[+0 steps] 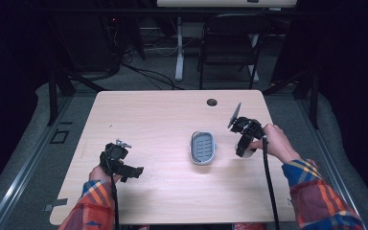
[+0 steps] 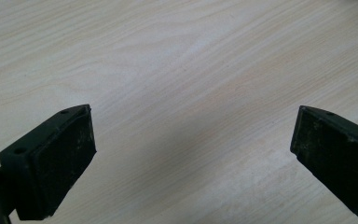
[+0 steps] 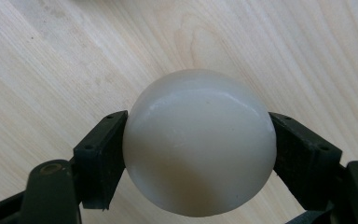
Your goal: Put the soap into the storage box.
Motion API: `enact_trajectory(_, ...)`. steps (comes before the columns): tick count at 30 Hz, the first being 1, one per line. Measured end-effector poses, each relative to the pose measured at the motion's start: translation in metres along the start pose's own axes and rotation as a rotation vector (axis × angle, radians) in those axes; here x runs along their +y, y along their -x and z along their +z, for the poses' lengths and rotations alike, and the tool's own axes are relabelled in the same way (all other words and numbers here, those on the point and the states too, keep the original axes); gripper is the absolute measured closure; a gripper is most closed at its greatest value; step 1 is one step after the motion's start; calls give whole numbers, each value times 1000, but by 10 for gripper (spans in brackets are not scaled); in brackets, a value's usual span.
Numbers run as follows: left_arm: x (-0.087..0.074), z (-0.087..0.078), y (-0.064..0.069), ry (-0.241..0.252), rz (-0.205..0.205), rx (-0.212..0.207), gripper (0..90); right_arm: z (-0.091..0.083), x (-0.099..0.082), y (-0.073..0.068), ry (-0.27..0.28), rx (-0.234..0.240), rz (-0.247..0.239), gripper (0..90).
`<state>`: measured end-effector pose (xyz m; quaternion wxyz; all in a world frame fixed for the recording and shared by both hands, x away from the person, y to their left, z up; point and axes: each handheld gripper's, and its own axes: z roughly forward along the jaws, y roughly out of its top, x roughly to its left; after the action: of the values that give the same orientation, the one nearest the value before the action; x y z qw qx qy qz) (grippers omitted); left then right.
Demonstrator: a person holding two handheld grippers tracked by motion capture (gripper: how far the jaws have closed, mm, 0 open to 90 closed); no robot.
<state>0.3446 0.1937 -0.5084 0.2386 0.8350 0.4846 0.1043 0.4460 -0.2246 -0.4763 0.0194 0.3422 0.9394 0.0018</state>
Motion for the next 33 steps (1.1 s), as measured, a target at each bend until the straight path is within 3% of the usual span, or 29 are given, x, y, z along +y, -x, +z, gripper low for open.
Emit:
enact_trajectory(4,0,0,0,2,0,0,0,-4,5,-1,-12,-8,-18,242)
enact_trajectory(15,0,0,0,-1,0,-2,0,-18,20,-6,26,-6,-21,242)
enact_trajectory(33,0,0,0,-1,2,-8,0,-34,52,-17,47,-22,-76,242)
